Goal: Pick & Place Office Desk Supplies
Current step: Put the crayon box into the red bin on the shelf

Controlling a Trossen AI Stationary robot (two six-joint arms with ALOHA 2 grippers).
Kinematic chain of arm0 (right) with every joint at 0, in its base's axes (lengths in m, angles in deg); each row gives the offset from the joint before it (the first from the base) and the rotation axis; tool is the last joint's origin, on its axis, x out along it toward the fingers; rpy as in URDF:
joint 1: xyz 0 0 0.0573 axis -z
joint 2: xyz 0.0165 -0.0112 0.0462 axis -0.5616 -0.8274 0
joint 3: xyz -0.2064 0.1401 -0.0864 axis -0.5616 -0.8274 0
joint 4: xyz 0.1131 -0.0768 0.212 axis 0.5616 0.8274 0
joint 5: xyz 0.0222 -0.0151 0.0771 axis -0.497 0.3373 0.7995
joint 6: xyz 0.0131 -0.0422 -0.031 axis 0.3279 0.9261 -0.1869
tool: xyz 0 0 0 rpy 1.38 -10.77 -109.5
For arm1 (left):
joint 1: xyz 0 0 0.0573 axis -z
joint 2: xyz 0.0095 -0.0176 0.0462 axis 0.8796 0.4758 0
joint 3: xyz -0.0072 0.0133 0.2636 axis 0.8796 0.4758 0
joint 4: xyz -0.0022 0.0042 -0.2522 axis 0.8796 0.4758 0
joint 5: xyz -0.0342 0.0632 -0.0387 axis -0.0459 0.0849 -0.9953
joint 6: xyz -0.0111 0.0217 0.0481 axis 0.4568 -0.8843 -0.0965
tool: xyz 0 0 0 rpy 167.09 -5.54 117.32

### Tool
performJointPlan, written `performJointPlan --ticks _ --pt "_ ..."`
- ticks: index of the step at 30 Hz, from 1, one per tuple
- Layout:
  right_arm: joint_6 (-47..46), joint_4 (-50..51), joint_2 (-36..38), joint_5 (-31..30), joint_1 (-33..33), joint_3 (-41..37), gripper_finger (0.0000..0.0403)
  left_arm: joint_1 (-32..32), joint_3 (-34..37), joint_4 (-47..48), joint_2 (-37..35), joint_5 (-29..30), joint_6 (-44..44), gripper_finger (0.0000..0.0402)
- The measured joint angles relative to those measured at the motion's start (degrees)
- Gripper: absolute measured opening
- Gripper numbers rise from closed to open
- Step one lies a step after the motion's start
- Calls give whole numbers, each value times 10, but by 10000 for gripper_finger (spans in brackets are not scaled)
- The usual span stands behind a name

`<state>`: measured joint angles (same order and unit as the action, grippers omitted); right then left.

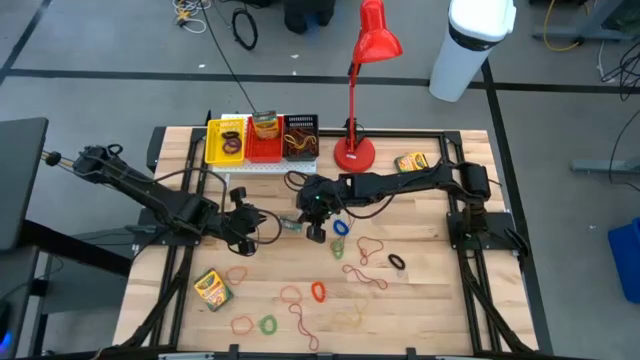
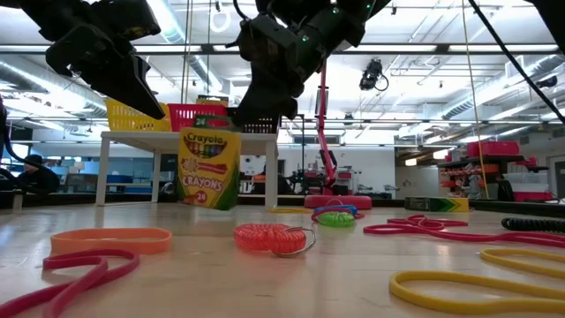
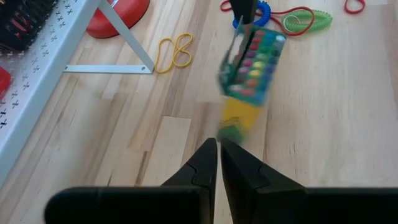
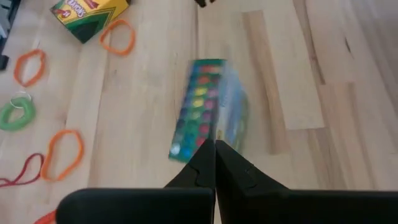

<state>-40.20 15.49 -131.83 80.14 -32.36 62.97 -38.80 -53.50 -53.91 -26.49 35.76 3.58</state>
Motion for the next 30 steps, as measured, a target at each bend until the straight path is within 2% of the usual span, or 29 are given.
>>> performJointPlan --ticks 17,30 --pt "-14 9 -25 44 6 1 0 0 0 0 0 0 1 29" --pt "-61 -8 -10 109 5 1 1 0 0 0 0 0 1 29"
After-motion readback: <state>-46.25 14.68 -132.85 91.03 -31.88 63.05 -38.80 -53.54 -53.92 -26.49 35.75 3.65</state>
